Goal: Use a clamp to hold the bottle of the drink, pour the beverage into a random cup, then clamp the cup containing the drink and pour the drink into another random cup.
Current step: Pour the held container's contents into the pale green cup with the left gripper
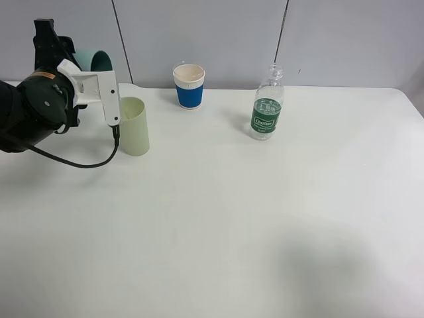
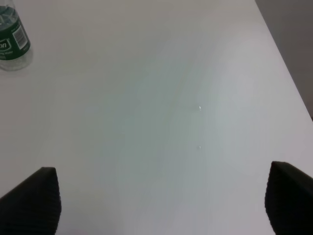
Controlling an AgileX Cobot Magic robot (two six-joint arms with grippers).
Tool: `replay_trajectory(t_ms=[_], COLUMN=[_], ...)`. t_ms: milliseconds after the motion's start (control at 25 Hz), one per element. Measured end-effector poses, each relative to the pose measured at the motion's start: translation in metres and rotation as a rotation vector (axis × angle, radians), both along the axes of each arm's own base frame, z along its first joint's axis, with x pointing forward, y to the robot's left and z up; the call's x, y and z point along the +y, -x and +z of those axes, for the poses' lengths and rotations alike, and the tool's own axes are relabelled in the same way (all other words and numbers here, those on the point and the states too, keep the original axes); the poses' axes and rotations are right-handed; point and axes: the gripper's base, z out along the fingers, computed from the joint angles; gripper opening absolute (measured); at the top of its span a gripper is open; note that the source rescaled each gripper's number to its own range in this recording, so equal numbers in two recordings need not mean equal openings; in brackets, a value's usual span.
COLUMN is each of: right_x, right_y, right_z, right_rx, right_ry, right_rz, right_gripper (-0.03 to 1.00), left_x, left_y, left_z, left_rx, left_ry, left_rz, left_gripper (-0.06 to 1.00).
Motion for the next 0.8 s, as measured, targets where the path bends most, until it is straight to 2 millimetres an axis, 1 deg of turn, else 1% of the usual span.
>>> replay_trajectory(t_ms=[800], right_x=[0.0], right_y=[0.0], right_z=[0.0], right_rx=[0.0], right_ry=[0.0], right_rz=[0.0], right_gripper=[0.66], left_x=[-0.0073], left_y=[-0.0022], left_z=[0.0043], left_rx=[0.006], left_ry=[-0.232], left_rz=[-0.11], left_gripper=[0.01])
